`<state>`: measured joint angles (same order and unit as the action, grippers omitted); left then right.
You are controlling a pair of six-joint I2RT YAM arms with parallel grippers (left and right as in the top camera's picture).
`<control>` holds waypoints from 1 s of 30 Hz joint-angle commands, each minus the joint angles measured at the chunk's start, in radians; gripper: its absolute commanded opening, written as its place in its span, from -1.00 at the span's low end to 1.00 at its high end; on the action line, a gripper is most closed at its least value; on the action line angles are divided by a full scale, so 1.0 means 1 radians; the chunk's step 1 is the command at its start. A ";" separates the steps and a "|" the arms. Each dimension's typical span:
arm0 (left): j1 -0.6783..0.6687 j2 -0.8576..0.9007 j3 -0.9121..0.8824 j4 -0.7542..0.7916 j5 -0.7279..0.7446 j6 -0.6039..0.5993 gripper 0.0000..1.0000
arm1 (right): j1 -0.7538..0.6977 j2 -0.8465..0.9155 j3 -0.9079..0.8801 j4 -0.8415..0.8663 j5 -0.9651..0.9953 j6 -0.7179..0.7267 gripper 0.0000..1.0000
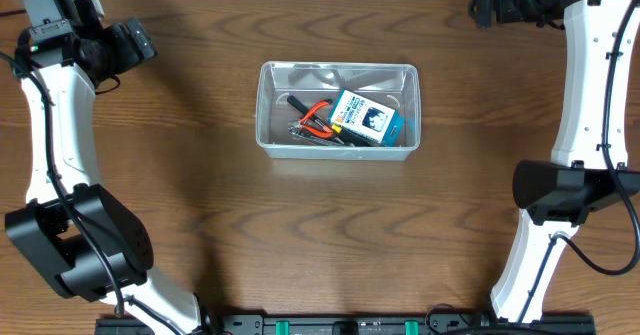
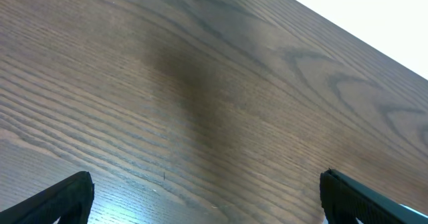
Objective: Pack container
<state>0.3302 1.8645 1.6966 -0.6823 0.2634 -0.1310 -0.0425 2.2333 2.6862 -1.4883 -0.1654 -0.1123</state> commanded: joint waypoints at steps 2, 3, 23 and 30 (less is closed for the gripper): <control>0.000 -0.016 0.016 -0.003 0.009 -0.004 0.96 | 0.005 -0.063 0.014 -0.005 -0.015 0.014 0.98; 0.001 -0.016 0.016 -0.003 0.009 -0.004 0.96 | 0.006 -0.086 0.014 -0.009 -0.016 0.014 0.98; 0.001 -0.016 0.016 -0.003 0.009 -0.004 0.96 | 0.029 -0.952 -0.151 -0.012 -0.015 0.014 0.99; 0.000 -0.016 0.016 -0.003 0.009 -0.004 0.96 | 0.029 -1.219 -0.445 -0.001 -0.014 -0.080 0.99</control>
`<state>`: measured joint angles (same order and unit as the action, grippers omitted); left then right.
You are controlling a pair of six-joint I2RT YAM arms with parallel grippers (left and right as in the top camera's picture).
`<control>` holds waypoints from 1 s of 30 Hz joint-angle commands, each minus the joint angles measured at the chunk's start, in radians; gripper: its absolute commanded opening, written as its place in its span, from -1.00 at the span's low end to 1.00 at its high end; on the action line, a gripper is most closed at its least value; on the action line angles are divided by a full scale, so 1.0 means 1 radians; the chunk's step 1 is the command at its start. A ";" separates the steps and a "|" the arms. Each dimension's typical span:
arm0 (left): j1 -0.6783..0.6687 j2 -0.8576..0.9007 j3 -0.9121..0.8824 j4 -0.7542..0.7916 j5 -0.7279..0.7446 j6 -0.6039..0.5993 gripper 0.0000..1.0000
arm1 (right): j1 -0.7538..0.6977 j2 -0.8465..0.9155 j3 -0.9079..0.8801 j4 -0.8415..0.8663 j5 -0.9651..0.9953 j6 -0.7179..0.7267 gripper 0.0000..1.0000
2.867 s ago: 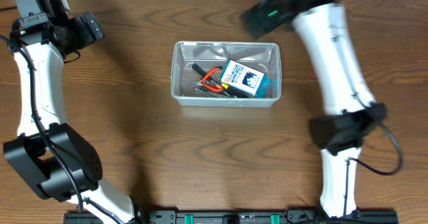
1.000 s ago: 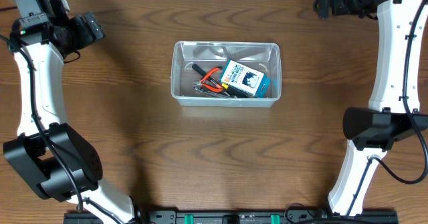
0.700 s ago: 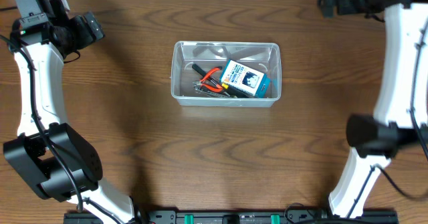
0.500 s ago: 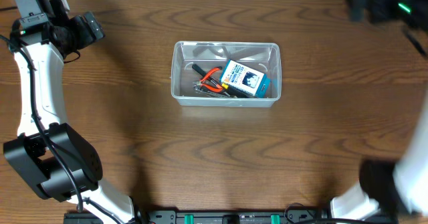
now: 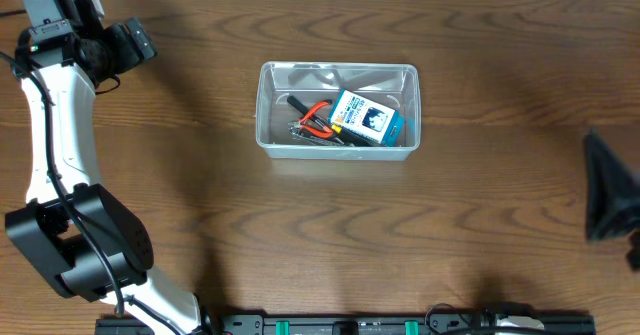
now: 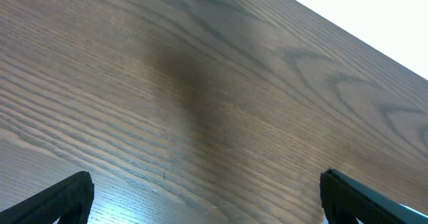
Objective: Pack container
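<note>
A clear plastic container (image 5: 266, 105) stands in the middle of the wooden table. A blue and white box (image 5: 366, 119) lies inside it beside orange-handled pliers (image 5: 316, 116). My left gripper (image 5: 138, 41) is at the far left corner, well apart from the container. In the left wrist view the gripper (image 6: 206, 192) is open, its black fingertips (image 6: 63, 198) set wide over bare wood with nothing between them. My right gripper is out of view; only a dark blurred shape (image 5: 606, 189) shows at the right edge.
The table's back edge (image 6: 348, 23) runs close behind the left gripper, with white wall beyond. A black rail (image 5: 400, 325) lines the front edge of the table.
The right arm, which stood along the right side with its gripper at the far right corner, has gone from view except for a dark blur at the right edge. The left arm has not moved.
</note>
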<state>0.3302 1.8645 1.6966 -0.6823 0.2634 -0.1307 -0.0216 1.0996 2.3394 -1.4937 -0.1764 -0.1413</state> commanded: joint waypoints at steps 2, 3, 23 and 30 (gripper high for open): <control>0.001 -0.016 0.016 -0.003 0.009 -0.005 0.96 | 0.008 -0.167 -0.203 0.039 -0.003 -0.064 0.99; 0.001 -0.016 0.016 -0.002 0.009 -0.005 0.96 | 0.008 -0.211 -0.264 0.072 -0.003 -0.070 0.98; 0.000 -0.016 0.016 -0.003 0.009 -0.005 0.96 | 0.008 -0.796 -1.365 0.916 -0.082 -0.065 0.99; 0.001 -0.016 0.016 -0.003 0.009 -0.005 0.96 | 0.008 -0.937 -1.628 1.123 -0.082 -0.054 0.98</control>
<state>0.3302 1.8645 1.6966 -0.6823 0.2634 -0.1307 -0.0212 0.2096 0.7910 -0.4053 -0.2546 -0.1959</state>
